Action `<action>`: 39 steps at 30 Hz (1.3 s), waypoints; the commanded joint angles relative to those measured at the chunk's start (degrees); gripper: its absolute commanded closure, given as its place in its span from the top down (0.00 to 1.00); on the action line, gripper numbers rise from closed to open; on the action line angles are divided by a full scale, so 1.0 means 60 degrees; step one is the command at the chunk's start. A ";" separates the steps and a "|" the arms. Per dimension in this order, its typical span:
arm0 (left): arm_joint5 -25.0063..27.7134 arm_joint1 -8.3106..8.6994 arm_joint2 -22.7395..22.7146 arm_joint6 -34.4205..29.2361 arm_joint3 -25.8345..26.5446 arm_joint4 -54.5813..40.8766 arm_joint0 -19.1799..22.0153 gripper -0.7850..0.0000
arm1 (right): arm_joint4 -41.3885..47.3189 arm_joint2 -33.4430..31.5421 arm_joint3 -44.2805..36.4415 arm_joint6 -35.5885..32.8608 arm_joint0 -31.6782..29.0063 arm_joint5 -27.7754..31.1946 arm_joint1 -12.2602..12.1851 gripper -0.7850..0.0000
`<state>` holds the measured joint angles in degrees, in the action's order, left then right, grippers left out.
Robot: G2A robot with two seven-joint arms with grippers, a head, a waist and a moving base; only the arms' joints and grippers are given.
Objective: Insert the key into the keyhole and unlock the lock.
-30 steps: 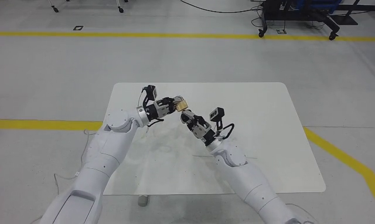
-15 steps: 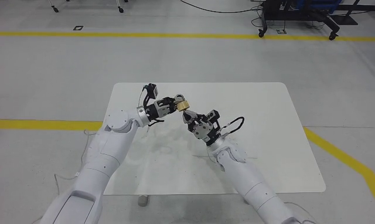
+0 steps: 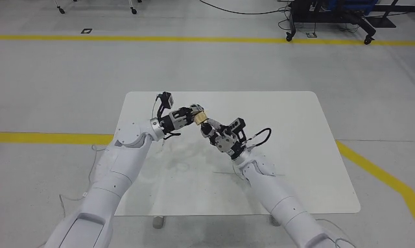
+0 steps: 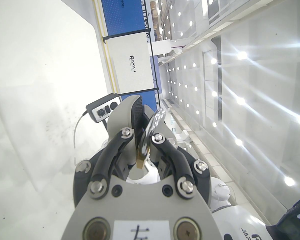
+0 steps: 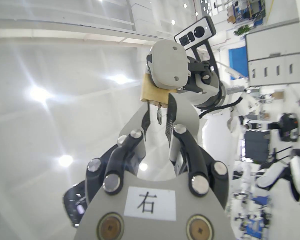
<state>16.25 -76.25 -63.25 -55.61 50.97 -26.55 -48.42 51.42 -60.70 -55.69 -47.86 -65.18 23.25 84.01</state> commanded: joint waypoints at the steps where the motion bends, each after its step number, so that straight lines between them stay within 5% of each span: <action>1: -0.0057 0.0004 0.0027 0.0100 0.0006 0.0140 0.0008 0.00 | -0.1294 -0.0156 -0.0377 0.0569 -0.0219 0.0658 -0.0118 1.00; 6: -0.0522 -0.0024 0.0398 0.0393 0.0189 0.0936 0.0010 0.00 | -0.3595 -0.1484 -0.2186 0.1467 -0.1383 0.1278 -0.0631 1.00; 12: -0.1984 -0.0335 0.1962 0.0435 0.0622 0.2574 0.0206 0.00 | -0.5491 -0.4291 -0.5759 0.3085 -0.3733 0.1207 -0.1198 1.00; 21: -0.3036 -0.1082 0.3816 0.0321 -0.0519 0.3634 0.1268 0.00 | -0.5491 -0.4291 -0.5759 0.3085 -0.3733 0.1207 -0.1198 1.00; 23: -0.3122 -0.1212 0.3965 0.0391 -0.0873 0.3609 0.1414 0.44 | -0.5491 -0.4291 -0.5759 0.3085 -0.3733 0.1207 -0.1198 1.00; 24: -0.3097 -0.1255 0.3988 0.0462 -0.1043 0.3604 0.1487 0.79 | -0.5491 -0.4291 -0.5759 0.3085 -0.3733 0.1207 -0.1198 1.00; 25: -0.3050 -0.1284 0.3986 0.0552 -0.1198 0.3608 0.1554 1.00 | -0.5491 -0.4291 -0.5759 0.3085 -0.3733 0.1207 -0.1198 1.00; 33: -0.1972 -0.1003 0.2924 0.1022 -0.1471 0.2984 0.1547 1.00 | -0.5491 -0.4291 -0.5759 0.3085 -0.3733 0.1207 -0.1198 1.00; 39: 0.0026 -0.0175 0.1258 0.2060 0.0609 0.3949 0.0568 1.00 | -0.4823 -0.4755 -0.6061 0.3568 -0.3707 0.1624 -0.1225 1.00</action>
<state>13.36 -78.53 -53.16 -44.75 50.24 -5.15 -42.99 21.18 -88.28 -91.42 -26.50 -87.09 31.47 76.74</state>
